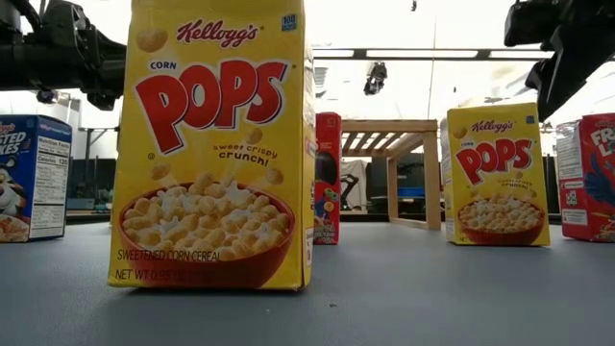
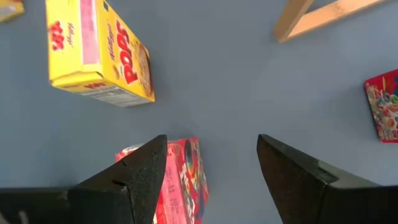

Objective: Stack cereal on shelf
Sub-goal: Put the bottom right red cereal box on the shelf

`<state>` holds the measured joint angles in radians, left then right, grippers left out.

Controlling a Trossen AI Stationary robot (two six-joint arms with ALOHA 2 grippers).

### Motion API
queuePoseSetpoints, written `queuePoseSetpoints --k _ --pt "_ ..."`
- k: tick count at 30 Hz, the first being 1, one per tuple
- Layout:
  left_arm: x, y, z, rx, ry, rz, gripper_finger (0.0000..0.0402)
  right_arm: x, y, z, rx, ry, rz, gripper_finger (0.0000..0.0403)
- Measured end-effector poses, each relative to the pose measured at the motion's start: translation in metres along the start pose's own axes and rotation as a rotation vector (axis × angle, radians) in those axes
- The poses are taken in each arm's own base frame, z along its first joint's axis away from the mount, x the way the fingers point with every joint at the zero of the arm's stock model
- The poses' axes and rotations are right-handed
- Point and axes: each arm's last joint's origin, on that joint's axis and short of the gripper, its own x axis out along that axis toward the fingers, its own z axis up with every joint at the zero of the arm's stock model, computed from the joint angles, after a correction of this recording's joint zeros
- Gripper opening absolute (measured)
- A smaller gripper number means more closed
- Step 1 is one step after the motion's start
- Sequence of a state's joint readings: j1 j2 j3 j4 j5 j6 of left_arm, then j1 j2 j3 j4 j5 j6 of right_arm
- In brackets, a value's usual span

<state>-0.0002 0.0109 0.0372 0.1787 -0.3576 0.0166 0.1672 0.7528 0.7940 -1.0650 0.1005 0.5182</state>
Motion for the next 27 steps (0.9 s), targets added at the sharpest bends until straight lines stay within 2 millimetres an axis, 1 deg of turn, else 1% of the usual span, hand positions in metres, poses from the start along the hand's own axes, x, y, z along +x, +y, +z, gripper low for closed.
queuePoseSetpoints --k 14,27 --pt "0.0000 0.0000 -0.0001 0.000 0.000 0.000 0.0160 -0.0001 0.0018 -0.0009 -0.007 -0.001 0.001 0.0282" --pt "0.0000 0.0000 -0.0002 0.001 0.001 0.000 0.0160 -0.0001 0.0022 -0.0006 0.019 -0.001 0.009 0.0342"
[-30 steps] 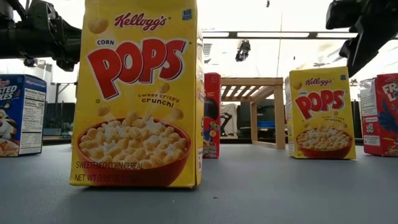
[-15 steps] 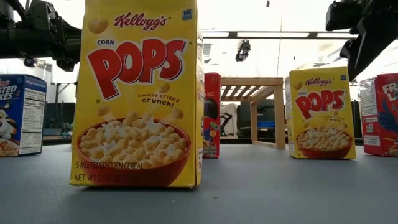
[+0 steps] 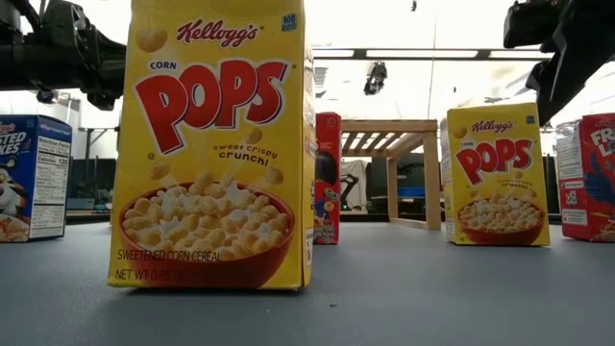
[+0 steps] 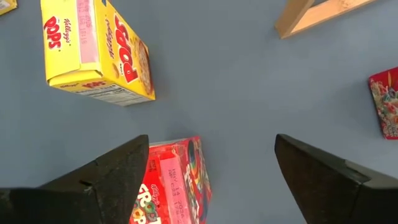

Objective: Stack cereal on shelf
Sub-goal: Put the bottom right red cereal box on the shelf

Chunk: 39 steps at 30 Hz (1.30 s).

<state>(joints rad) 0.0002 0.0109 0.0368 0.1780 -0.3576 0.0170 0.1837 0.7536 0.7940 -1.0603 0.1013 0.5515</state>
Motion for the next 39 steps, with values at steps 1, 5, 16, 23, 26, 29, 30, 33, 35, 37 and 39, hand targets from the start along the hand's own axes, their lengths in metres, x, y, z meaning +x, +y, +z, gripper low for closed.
queuePoseSetpoints --k 1,5,16,23,26,29,30,33,35,37,39 --pt "0.000 0.000 0.000 0.000 0.000 0.000 0.0160 0.000 0.000 0.000 0.004 0.002 0.003 0.0346" --pt "0.000 0.000 0.000 0.000 -0.001 0.000 0.0160 0.000 0.000 0.000 0.013 0.003 0.004 0.0353" --pt "0.000 0.000 0.000 0.000 0.000 0.000 0.0160 0.000 0.000 0.001 0.028 -0.006 0.009 0.0354" --pt "0.000 0.000 0.000 0.000 0.000 0.000 0.0160 -0.022 -0.001 0.004 -0.075 -0.243 0.117 0.0337" --pt "0.000 0.000 0.000 0.000 0.000 0.000 0.0160 -0.063 -0.011 -0.005 -0.132 -0.571 0.249 0.0323" --pt "0.000 0.000 0.000 -0.001 0.000 0.000 0.0160 -0.093 -0.019 -0.012 -0.170 -0.834 0.341 0.0309" --pt "0.000 0.000 0.000 -0.001 0.000 0.000 0.0160 -0.100 -0.022 -0.016 -0.182 -0.898 0.366 0.0304" --pt "0.000 0.000 0.000 0.000 0.000 0.000 0.0160 -0.114 -0.031 -0.029 -0.195 -1.013 0.401 0.0292" --pt "0.000 0.000 0.000 0.000 0.000 0.000 0.0160 -0.124 -0.038 -0.037 -0.184 -1.084 0.428 0.0286" --pt "0.000 0.000 0.000 -0.001 -0.001 0.000 0.0160 -0.124 -0.041 -0.042 -0.186 -1.095 0.429 0.0283" --pt "0.000 0.000 0.000 0.000 0.000 0.000 0.0160 -0.129 -0.044 -0.047 -0.191 -1.144 0.441 0.0282"
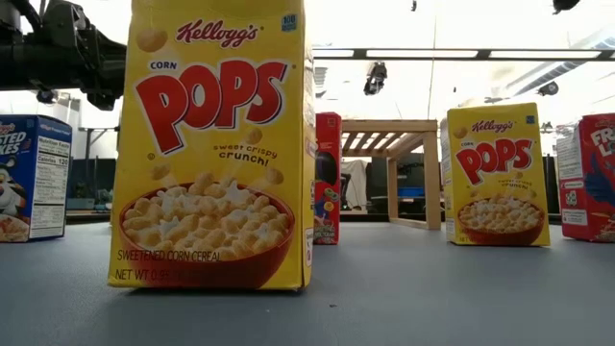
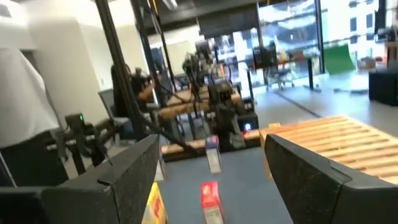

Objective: Stack cereal on shelf
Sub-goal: Put the bottom right red cereal box on the shelf

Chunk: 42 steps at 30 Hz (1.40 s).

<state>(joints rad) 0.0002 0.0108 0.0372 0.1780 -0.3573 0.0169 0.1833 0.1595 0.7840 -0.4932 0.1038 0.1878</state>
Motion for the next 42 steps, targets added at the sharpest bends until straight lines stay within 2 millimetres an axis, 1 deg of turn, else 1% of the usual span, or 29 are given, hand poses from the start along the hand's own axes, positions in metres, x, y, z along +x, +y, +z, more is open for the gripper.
queuePoseSetpoints --k 4,7,10,14,20,24,30,33,36,42 --pt "0.000 0.000 0.000 0.000 0.000 0.000 0.0160 -0.012 0.000 0.007 0.003 -0.096 0.025 0.0283" --pt "0.000 0.000 0.000 0.000 0.000 0.000 0.0160 -0.011 0.000 0.005 0.004 -0.094 0.028 0.0282" --pt "0.000 0.000 0.000 0.000 0.000 0.000 0.0160 -0.012 0.002 0.009 0.003 -0.124 0.065 0.0278" --pt "0.000 0.000 0.000 0.000 0.000 0.000 0.0160 -0.011 0.003 0.009 -0.016 -0.120 0.119 0.0276" --pt "0.000 0.000 0.000 0.000 0.000 0.000 0.0160 -0.011 0.005 0.014 -0.008 -0.159 0.162 0.0276" --pt "0.000 0.000 0.000 0.000 0.000 0.000 0.0160 -0.011 0.006 0.017 0.009 -0.186 0.171 0.0279" --pt "0.000 0.000 0.000 0.000 0.000 0.000 0.0160 -0.010 0.006 0.015 0.007 -0.178 0.166 0.0289" --pt "0.000 0.000 0.000 0.000 0.000 0.000 0.0160 -0.010 0.006 0.015 0.000 -0.178 0.165 0.0300" --pt "0.000 0.000 0.000 0.000 0.000 0.000 0.0160 -0.010 0.006 0.015 -0.011 -0.178 0.164 0.0320" --pt "0.000 0.000 0.000 0.000 0.000 0.000 0.0160 -0.010 0.006 0.015 -0.016 -0.177 0.162 0.0390"
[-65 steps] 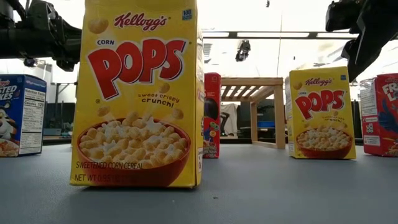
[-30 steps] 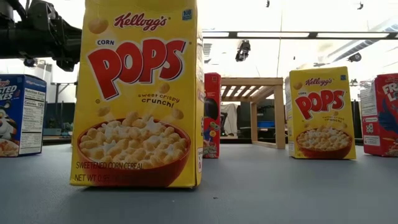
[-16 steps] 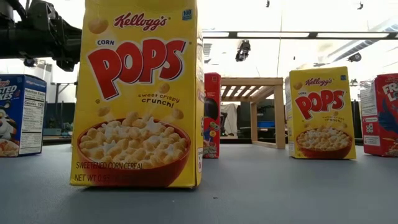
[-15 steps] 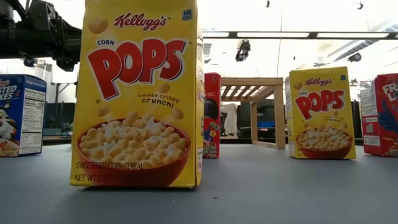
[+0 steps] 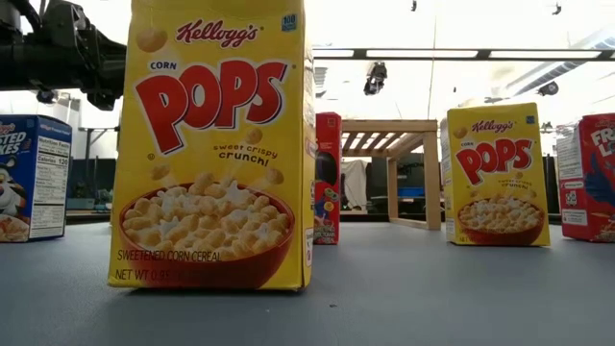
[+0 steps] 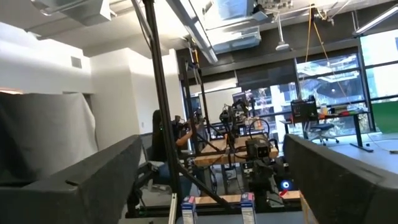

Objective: Stack cereal on shelf
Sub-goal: Put the bottom right red cereal box on the shelf

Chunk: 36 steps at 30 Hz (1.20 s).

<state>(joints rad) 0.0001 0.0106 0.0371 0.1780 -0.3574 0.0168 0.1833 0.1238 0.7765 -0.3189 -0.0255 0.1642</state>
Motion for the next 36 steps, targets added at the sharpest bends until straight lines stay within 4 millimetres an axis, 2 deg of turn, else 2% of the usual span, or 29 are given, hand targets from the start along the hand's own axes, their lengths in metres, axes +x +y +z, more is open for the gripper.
queuePoseSetpoints --k 14,36 --pt "0.000 0.000 0.000 0.000 0.000 0.000 0.0160 0.000 -0.001 -0.005 0.037 0.052 -0.001 0.0398" --pt "0.000 0.000 0.000 0.000 0.000 0.000 0.0160 -0.001 -0.002 -0.013 0.004 0.136 -0.023 0.0398"
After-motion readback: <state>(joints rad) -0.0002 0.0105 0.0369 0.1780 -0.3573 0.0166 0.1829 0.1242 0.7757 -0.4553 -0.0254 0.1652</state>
